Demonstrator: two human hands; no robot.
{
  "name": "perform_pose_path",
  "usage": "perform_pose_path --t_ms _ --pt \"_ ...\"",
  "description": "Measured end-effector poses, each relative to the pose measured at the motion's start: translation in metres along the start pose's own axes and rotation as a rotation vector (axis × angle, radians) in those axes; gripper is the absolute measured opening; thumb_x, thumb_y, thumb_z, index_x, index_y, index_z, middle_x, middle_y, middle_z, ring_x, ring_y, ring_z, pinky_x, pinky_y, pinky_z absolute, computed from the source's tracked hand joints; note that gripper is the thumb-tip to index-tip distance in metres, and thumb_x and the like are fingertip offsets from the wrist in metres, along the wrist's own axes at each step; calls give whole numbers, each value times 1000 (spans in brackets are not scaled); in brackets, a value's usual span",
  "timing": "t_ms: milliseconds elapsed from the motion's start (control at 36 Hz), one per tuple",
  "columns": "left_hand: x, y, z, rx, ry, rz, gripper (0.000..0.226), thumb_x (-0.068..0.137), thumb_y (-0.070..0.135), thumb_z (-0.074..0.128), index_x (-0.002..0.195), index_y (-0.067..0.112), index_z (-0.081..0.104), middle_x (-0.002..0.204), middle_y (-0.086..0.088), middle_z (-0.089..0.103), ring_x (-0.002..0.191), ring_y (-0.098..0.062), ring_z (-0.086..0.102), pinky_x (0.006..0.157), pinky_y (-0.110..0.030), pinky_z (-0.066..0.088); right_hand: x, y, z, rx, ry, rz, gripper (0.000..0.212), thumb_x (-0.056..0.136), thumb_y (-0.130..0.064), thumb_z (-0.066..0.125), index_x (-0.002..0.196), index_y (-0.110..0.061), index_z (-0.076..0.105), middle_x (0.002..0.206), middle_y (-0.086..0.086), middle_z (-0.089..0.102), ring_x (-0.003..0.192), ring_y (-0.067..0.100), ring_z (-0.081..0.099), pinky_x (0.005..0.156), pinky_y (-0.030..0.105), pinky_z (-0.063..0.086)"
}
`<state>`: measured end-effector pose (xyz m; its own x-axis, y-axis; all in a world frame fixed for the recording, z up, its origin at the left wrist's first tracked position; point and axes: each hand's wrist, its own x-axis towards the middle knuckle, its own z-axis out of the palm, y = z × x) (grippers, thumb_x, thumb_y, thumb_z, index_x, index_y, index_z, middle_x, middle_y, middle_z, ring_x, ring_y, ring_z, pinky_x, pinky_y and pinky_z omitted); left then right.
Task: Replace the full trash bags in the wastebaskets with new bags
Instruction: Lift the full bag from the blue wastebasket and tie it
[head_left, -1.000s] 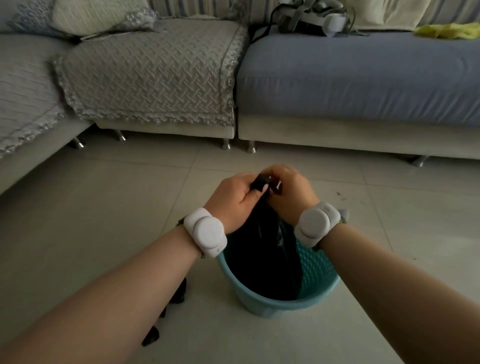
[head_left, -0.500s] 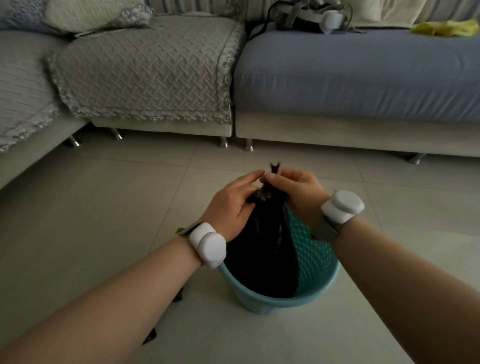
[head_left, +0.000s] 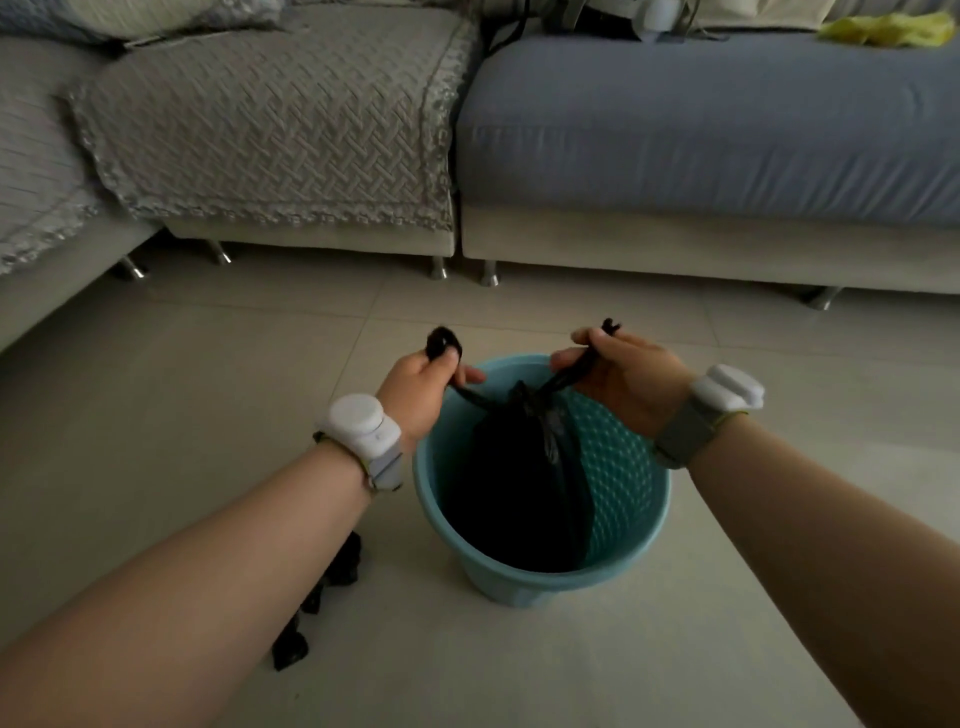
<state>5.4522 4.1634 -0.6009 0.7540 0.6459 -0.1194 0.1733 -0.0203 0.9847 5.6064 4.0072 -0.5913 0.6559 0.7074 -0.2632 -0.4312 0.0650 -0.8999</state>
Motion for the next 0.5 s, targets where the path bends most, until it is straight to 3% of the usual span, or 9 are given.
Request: perform_pose_path --t_ms 28,83,139,194,250,333,389,500 --pt "-1 5 5 -145 -7 -1 39 100 18 36 63 13 46 70 -6 69 90 -27 65 93 -32 47 -2 -2 5 38 -79 4 25 100 -14 36 86 -7 55 57 4 64 63 21 65 71 32 53" --pt "-4 14 14 -333 -56 -36 36 101 18 33 68 11 45 49 1 56 59 -20 60 70 -25 50 -2 -2 13 -108 -116 -39 29 101 -14 33 84 -6 55 47 1 49 44 16 53 59 29 48" --pt "-5 17 18 -214 -79 -40 36 101 19 34 68 11 47 45 4 43 46 -16 43 51 -21 41 1 2 15 -351 -82 -122 32 101 -12 35 79 -7 58 46 1 37 38 8 38 48 22 36" --pt "-3 13 17 317 -48 13 36 100 24 37 71 11 54 58 -2 51 58 -23 47 58 -25 41 1 5 14 -622 -40 -191 33 100 -15 40 77 -12 63 50 -1 35 40 6 33 46 22 31" --pt "-4 5 15 804 -32 76 36 99 31 36 86 11 63 83 -12 64 79 -30 58 73 -33 45 1 8 11 -910 -1 -250 29 98 -19 44 82 -13 67 55 -3 44 47 9 40 50 22 32" --pt "-9 -7 16 1150 -111 96 35 98 34 35 98 10 61 105 -17 65 96 -35 60 79 -38 45 2 19 -4 -1314 -20 -225 28 98 -23 46 99 -7 68 86 13 65 79 28 60 63 25 36" --pt "-11 -13 17 1373 -216 111 29 97 27 35 100 12 61 111 -14 63 101 -34 59 80 -37 42 1 25 -10 -1543 -54 -184 30 98 -29 44 104 -9 66 104 14 67 96 32 60 76 31 40" --pt "-12 -11 16 1516 -317 206 29 95 34 39 99 17 62 110 -8 64 106 -28 57 87 -36 36 -2 19 -5 -1823 -141 -207 31 95 -41 46 99 -18 67 98 2 64 96 24 57 90 37 34"
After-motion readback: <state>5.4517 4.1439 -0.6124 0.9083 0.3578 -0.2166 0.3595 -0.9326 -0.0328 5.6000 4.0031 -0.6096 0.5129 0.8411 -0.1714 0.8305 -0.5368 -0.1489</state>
